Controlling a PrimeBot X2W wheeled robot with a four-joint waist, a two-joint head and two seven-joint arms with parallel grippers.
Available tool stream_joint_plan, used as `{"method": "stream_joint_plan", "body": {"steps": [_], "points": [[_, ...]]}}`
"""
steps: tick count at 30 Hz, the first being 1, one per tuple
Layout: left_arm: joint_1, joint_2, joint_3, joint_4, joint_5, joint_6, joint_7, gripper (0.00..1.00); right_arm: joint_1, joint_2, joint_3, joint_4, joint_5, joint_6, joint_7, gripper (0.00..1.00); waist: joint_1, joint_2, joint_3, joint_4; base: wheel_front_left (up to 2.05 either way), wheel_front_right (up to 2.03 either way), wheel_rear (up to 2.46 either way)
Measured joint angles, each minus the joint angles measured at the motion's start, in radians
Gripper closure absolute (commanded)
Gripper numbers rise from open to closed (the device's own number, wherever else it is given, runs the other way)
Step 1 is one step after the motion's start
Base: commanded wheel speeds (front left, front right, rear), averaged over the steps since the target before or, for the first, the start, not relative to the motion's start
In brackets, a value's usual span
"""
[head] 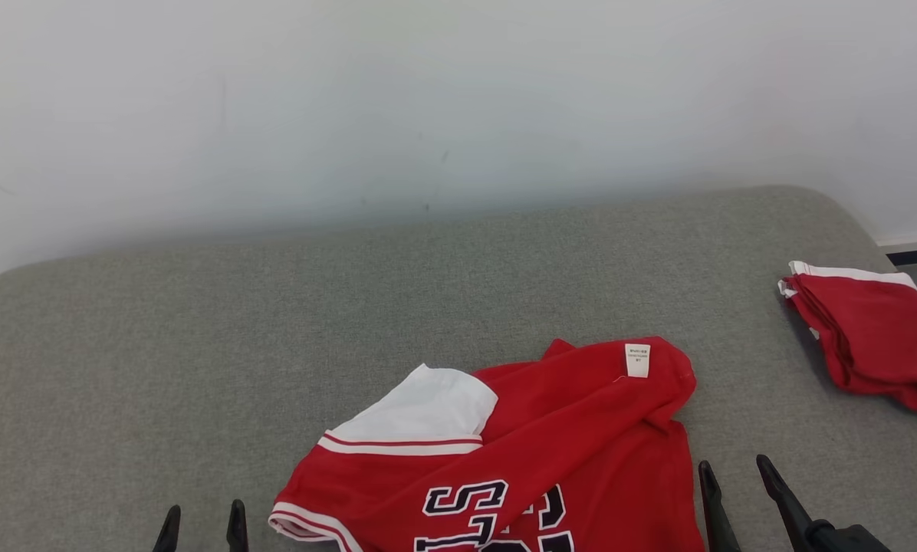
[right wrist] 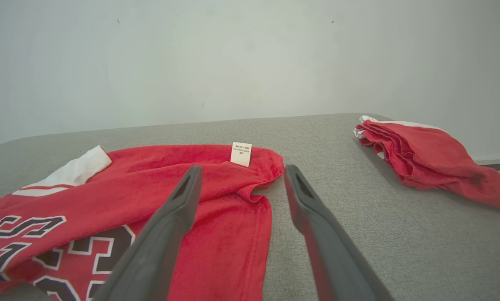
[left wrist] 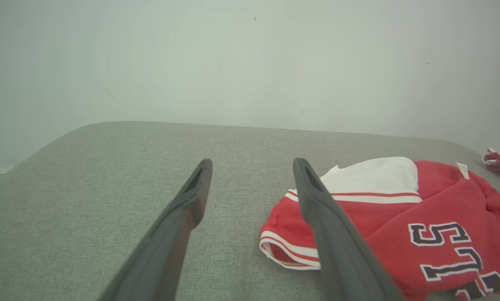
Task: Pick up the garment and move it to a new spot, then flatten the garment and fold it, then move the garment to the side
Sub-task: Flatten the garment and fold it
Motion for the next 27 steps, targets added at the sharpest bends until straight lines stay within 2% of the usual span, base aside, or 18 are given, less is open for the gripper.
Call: {"method": "stream_joint_plan", "body": {"steps": [9,14,15,20,27], "points": [[-0.014,0.002,-0.019,0.028,-0.002,0.0,0.0,0.0,-0.005,0.001,0.016,-0.001,0.006,0.0,0.0,0.0,0.0,0.0,0.012,-0.013,0.0,0.0,0.0],[-0.118,0.057,-0.082,0.122,-0.044,0.0,0.046,0.0,-0.02,0.002,0.038,0.001,0.012,0.0,0.0,0.0,0.0001,0.0001,0.026,-0.034,0.0,0.0,0.0],[-0.179,0.079,-0.101,0.156,-0.058,0.0,0.105,0.0,-0.025,0.005,0.044,0.001,0.018,0.0,0.001,0.0,0.0,0.0,0.033,-0.046,0.0,0.0,0.0],[-0.34,0.106,-0.153,0.198,-0.087,0.0,0.273,0.0,-0.046,0.007,0.053,0.0,0.02,0.0,0.001,0.0,0.0002,0.0001,0.062,-0.079,0.0,0.0,0.0],[-0.519,0.17,-0.223,0.259,-0.125,0.0,0.428,0.0,-0.085,0.01,0.062,-0.005,0.021,0.0,0.0,0.0,0.0003,0.0001,0.119,-0.122,0.0,0.0,0.0]]}}
